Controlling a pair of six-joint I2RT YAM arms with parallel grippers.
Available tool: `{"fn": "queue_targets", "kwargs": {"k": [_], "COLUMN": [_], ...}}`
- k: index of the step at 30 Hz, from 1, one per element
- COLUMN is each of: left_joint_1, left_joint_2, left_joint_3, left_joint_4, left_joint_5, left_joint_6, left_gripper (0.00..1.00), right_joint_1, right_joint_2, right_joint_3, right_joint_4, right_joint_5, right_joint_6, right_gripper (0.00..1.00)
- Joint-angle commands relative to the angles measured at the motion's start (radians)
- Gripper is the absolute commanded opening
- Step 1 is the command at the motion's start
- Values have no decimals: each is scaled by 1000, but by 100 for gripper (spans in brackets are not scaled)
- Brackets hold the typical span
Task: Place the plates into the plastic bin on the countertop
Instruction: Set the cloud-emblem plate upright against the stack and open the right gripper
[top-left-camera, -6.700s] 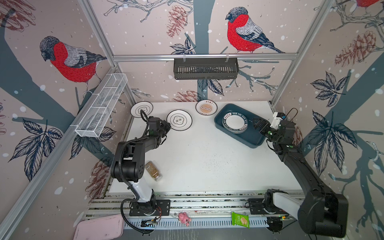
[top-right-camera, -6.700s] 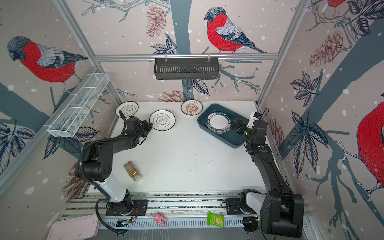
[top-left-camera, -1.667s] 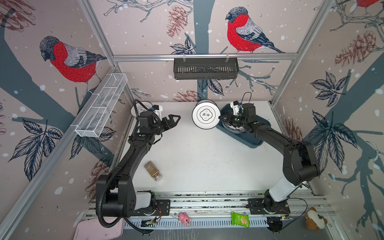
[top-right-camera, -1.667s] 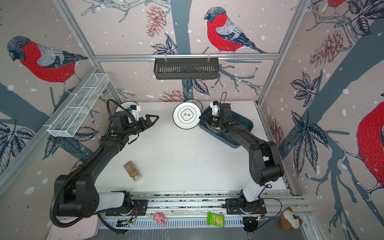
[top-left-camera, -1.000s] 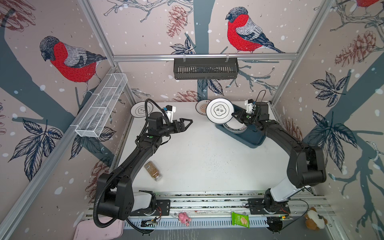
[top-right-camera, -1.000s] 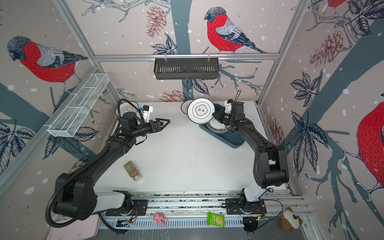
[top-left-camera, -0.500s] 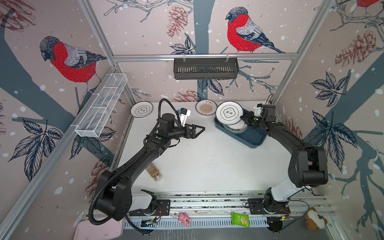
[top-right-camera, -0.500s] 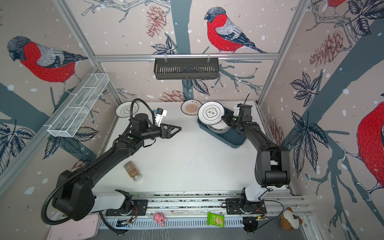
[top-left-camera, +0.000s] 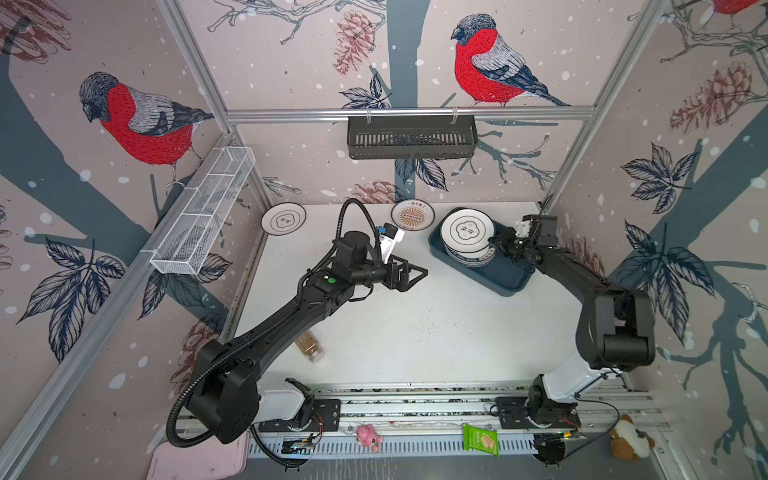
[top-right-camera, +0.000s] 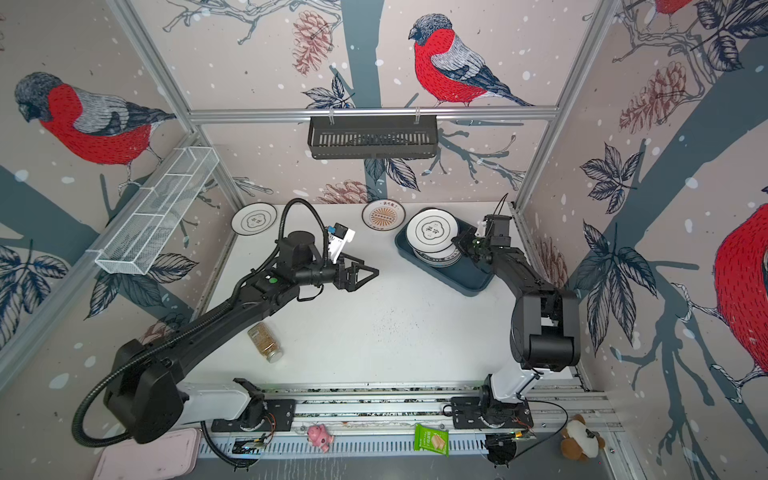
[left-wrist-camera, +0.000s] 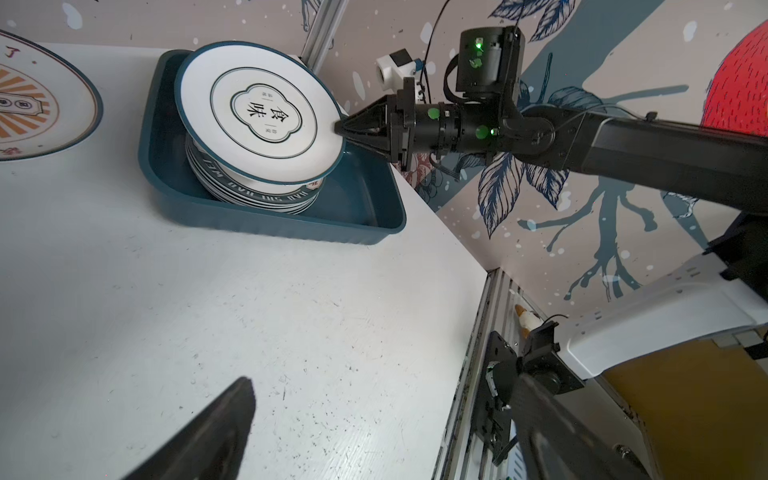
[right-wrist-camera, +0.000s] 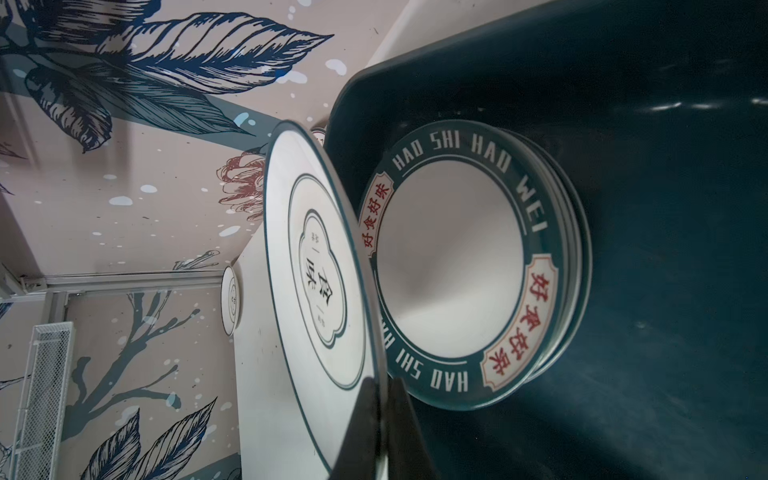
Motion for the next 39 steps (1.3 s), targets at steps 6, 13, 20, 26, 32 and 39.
{"fn": "queue_targets", "kwargs": {"k": [6, 13, 20, 26, 32, 39], "left_joint_1": [-65, -73, -85, -91, -93, -93], "left_joint_2": [19, 14, 14, 18, 19, 24], "left_joint_3": [9, 9, 9, 10, 9, 37], "left_joint_4": [-47, -52, -70, -81, -87, -95], "left_joint_5": [-42, -52, -79, -94, -107, -116], "left_joint_6": [73, 75, 90, 97, 101, 106], "left_gripper": [96, 96, 96, 96, 96, 96], "right_joint_1": [-9, -11, -12, -12, -14, -18], "right_joint_2": [46, 76, 105, 134, 160, 185], "right_joint_3": [-1, 4, 12, 24, 28, 28], "right_joint_4": [59, 73, 85, 81, 73, 75], "right_joint_5": [3, 33, 37, 41, 53, 53], "right_joint_6": [30, 14, 11, 5, -1, -1], "right_gripper": [1, 1, 1, 1, 1, 1]}}
